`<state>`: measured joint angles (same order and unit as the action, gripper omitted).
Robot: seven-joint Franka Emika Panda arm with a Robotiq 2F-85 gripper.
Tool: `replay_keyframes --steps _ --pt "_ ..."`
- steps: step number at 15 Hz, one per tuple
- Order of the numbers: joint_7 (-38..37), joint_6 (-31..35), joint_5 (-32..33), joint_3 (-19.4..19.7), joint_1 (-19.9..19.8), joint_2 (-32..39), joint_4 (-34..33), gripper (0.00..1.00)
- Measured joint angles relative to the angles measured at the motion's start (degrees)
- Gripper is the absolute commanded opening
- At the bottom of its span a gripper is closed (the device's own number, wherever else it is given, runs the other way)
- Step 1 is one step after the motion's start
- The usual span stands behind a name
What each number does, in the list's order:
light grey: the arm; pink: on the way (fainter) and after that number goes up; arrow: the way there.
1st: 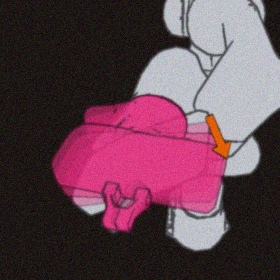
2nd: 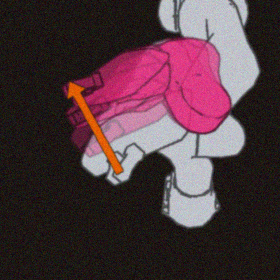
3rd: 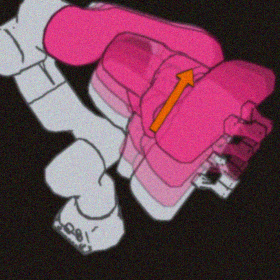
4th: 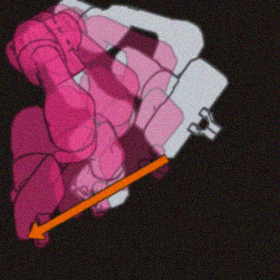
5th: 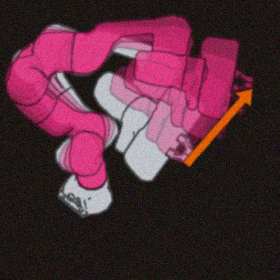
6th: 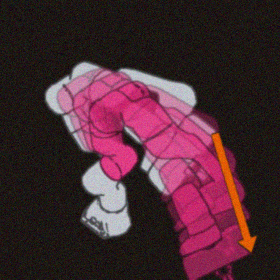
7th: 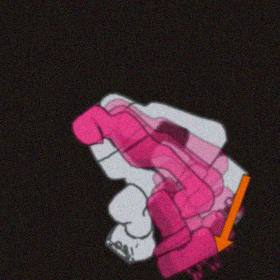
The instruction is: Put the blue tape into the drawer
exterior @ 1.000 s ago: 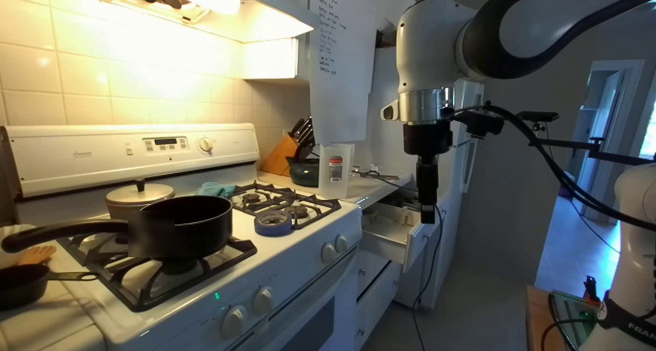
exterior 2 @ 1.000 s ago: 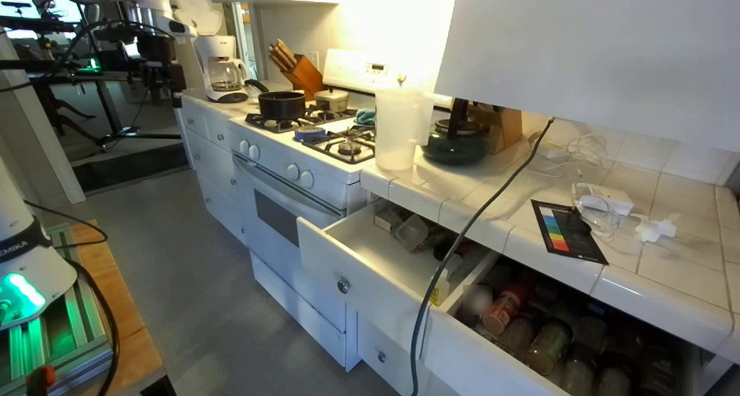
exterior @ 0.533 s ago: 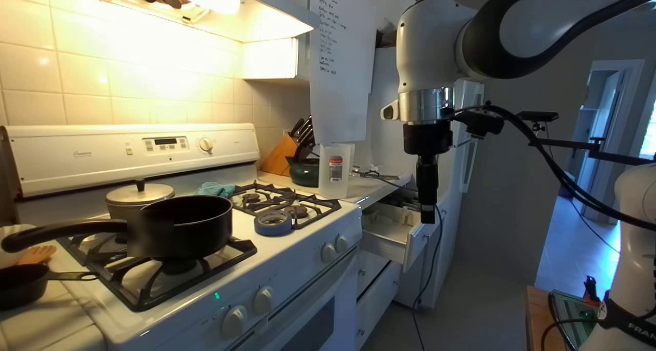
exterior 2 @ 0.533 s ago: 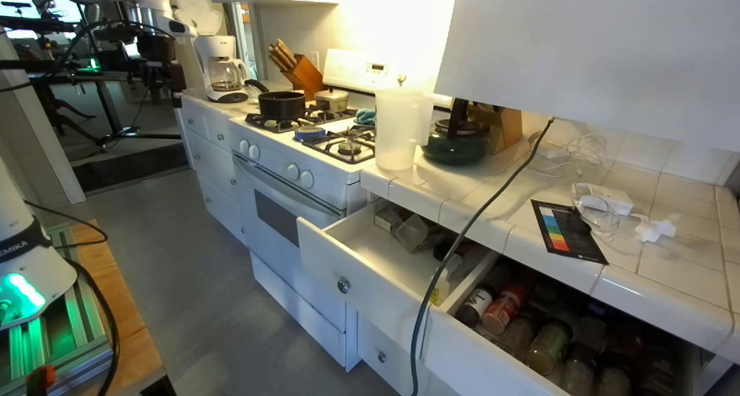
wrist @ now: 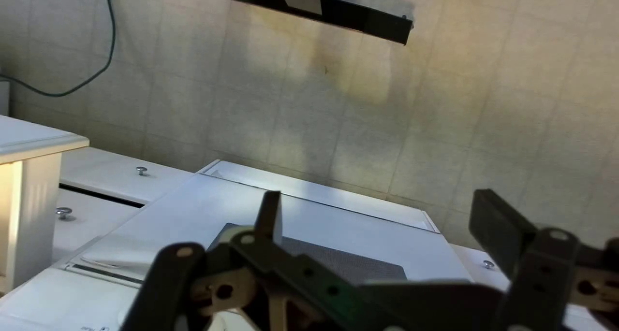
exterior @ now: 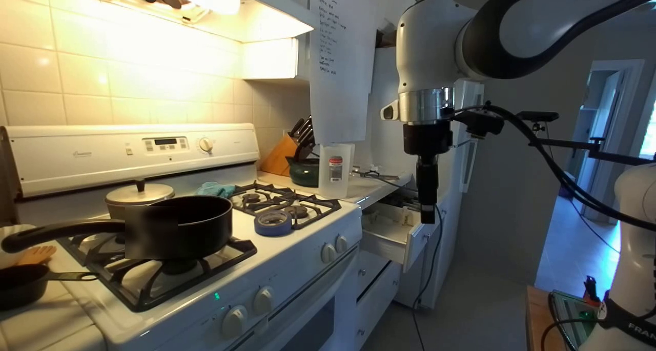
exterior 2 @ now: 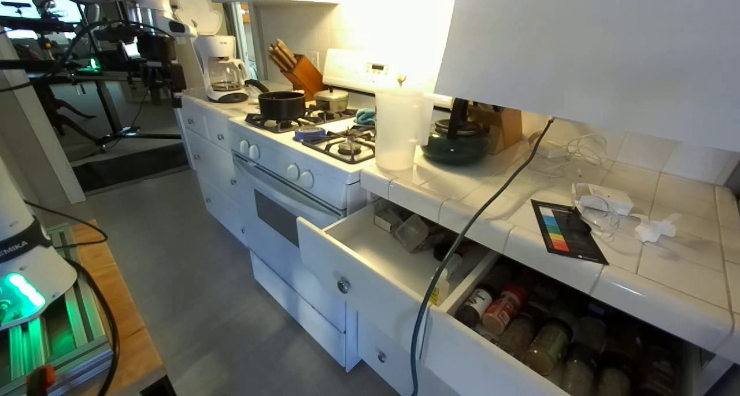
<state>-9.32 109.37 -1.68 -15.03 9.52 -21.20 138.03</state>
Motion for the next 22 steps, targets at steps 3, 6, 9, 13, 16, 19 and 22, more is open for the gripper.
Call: replay_keyframes --steps 3,6,9,13,16,19,22 --pt "0.00 0.00 0.00 0.00 0.00 0.00 0.00 1.00" --pt "0.00 0.00 0.00 0.03 0.02 0.00 0.00 1.00" --pt "-3.34 3.70 0.00 0.31 -0.18 0.10 -0.01 1.00" --pt "-12.06 14.43 0.00 0.31 -1.14 1.64 -0.14 1.00" --pt "-19.02 22.67 0.17 0.20 -2.80 4.48 -0.64 1.00" --pt "-26.20 30.06 1.10 0.19 -5.21 8.44 -2.21 1.00" --pt "-34.55 35.33 4.16 0.62 -7.83 13.22 -5.58 1.00"
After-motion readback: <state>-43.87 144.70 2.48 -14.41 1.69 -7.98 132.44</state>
